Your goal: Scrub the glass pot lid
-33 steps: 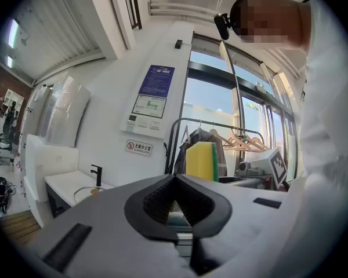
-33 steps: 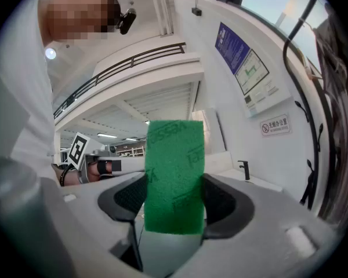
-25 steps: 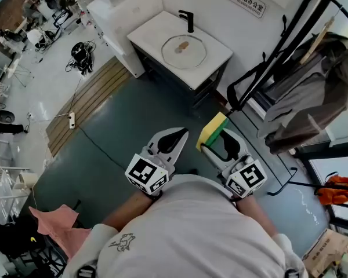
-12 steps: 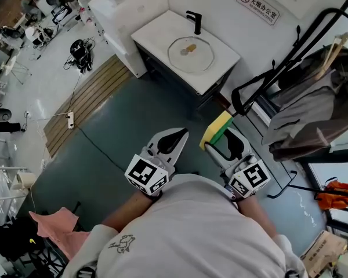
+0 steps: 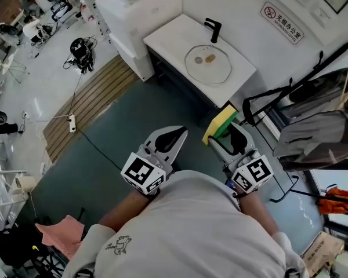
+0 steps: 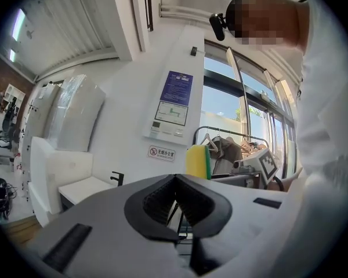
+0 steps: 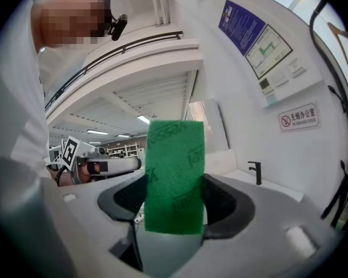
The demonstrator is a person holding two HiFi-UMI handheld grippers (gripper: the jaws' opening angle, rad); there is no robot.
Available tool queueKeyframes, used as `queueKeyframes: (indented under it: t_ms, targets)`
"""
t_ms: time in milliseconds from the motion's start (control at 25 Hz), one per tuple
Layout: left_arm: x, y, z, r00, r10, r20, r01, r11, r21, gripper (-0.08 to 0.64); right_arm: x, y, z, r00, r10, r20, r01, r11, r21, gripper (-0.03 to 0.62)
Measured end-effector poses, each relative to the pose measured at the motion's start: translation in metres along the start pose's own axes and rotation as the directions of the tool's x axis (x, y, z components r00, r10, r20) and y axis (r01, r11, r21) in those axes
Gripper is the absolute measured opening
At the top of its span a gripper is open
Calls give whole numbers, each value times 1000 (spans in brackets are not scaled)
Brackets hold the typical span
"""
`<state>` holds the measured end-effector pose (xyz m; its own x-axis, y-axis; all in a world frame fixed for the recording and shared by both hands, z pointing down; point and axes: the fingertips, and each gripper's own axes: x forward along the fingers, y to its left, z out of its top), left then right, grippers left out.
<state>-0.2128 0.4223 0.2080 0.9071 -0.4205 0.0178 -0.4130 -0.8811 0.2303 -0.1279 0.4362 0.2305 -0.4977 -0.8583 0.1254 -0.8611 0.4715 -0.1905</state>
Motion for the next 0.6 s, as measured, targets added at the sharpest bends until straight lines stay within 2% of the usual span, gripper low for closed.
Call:
queueKeyframes:
  t_ms: [240, 600]
  targets:
    - [-32, 60, 11, 1000, 3, 3, -3, 1000, -7, -2, 65, 32, 2, 1000, 18, -10, -18, 1000, 2, 295]
    - [-50, 113, 15, 998, 56, 11, -56, 998, -28, -2, 122, 45, -3, 997, 72, -32, -72, 997, 10, 295]
